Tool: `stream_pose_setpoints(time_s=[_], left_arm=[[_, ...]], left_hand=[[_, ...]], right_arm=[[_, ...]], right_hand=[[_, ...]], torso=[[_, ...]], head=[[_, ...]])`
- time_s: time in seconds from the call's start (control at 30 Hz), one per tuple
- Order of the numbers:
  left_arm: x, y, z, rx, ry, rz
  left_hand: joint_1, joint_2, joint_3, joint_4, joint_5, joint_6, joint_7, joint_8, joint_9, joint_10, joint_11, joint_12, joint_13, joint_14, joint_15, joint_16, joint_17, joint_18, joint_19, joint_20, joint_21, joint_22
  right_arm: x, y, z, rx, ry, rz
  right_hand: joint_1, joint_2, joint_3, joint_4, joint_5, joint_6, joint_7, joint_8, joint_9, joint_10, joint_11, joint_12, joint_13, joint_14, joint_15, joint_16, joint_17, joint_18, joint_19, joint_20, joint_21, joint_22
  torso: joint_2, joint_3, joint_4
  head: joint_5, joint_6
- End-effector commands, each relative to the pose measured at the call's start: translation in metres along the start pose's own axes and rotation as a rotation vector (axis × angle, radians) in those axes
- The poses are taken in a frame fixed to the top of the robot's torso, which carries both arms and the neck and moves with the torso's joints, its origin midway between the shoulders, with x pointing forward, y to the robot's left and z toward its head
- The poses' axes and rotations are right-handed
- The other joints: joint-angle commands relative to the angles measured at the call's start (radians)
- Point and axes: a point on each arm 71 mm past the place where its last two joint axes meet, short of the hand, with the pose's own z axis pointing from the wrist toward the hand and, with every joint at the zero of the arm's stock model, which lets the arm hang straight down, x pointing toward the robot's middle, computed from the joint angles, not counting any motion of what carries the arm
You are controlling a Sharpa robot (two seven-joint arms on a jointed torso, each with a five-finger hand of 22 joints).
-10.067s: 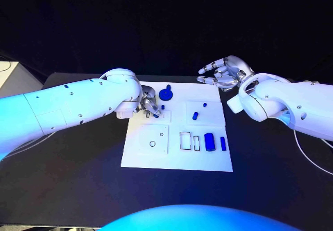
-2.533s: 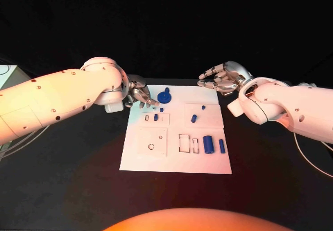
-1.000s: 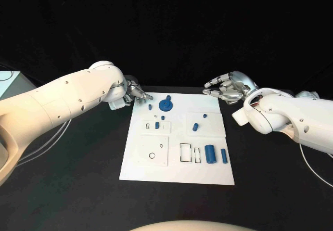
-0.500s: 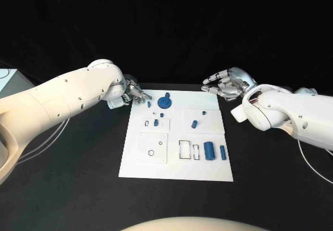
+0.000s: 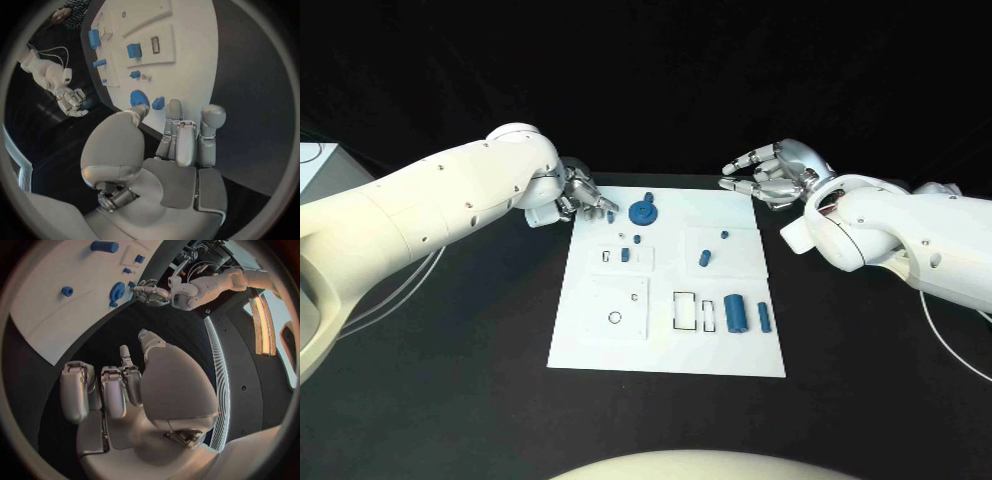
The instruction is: Assemble the parts on the task board
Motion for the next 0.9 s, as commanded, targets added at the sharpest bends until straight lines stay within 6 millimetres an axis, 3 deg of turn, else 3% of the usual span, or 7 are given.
stream_pose_setpoints(time_s=[0.03,0.47,0.7,0.9], left_arm=[[0.0042,-0.003,0.0007,0.008,0.032,0.017],[0.0063,-0.0035,0.0032,0.009,0.021,0.005],[0.0053,-0.0031,0.0033,0.013,0.007,-0.014],[0.0056,-0.0027,0.0024,0.024,0.011,-0.047]], left_hand=[[0.013,-0.001,-0.008,0.001,-0.003,0.008,0.003,-0.005,-0.003,-0.004,0.0,0.006,-0.001,0.027,0.002,0.004,0.087,0.008,0.006,0.001,0.005,0.002],[0.028,0.011,-0.003,0.001,-0.002,0.019,0.002,-0.01,-0.016,-0.002,-0.001,0.008,-0.003,0.029,0.002,0.01,0.091,0.006,0.01,0.001,0.012,0.013],[0.057,0.04,0.012,0.0,-0.001,0.036,-0.002,-0.012,-0.03,0.003,-0.004,0.01,-0.007,0.032,-0.001,0.018,0.097,0.004,0.015,-0.001,0.022,0.027],[0.11,0.06,0.034,-0.003,-0.001,0.064,-0.018,0.03,-0.013,0.007,-0.017,0.011,-0.013,0.034,-0.01,0.024,0.1,0.003,0.017,-0.008,0.03,0.038]], right_arm=[[0.0002,0.0014,0.0003,-0.009,0.0,-0.004],[0.0009,0.0016,0.0004,-0.008,0.003,-0.005],[0.0009,0.0016,0.0004,-0.006,0.004,-0.006],[0.0009,0.0011,0.0007,-0.003,0.008,-0.007]], right_hand=[[-0.01,0.003,0.004,0.0,0.003,-0.007,0.002,0.005,-0.001,0.022,0.003,-0.005,0.188,0.082,0.003,-0.006,0.188,0.021,0.036,0.002,-0.003,0.129],[-0.009,0.003,0.005,0.0,0.003,-0.007,0.001,0.005,-0.001,0.023,0.003,-0.004,0.188,0.082,0.003,-0.006,0.189,0.02,0.036,0.002,-0.002,0.13],[-0.009,0.004,0.006,-0.001,0.003,-0.006,0.001,0.006,0.0,0.023,0.003,-0.003,0.188,0.083,0.003,-0.006,0.189,0.02,0.036,0.002,-0.002,0.13],[-0.009,0.004,0.006,-0.001,0.003,-0.006,0.001,0.006,0.0,0.023,0.003,-0.003,0.188,0.083,0.003,-0.006,0.189,0.02,0.036,0.002,-0.002,0.13]], torso=[[0.001,-0.0002,-0.0002],[0.002,-0.0003,-0.0002],[0.001,-0.0006,0.0002],[0.0,-0.0003,0.0]], head=[[0.0,0.0],[-0.003,-0.004],[-0.004,-0.006],[-0.004,-0.01]])
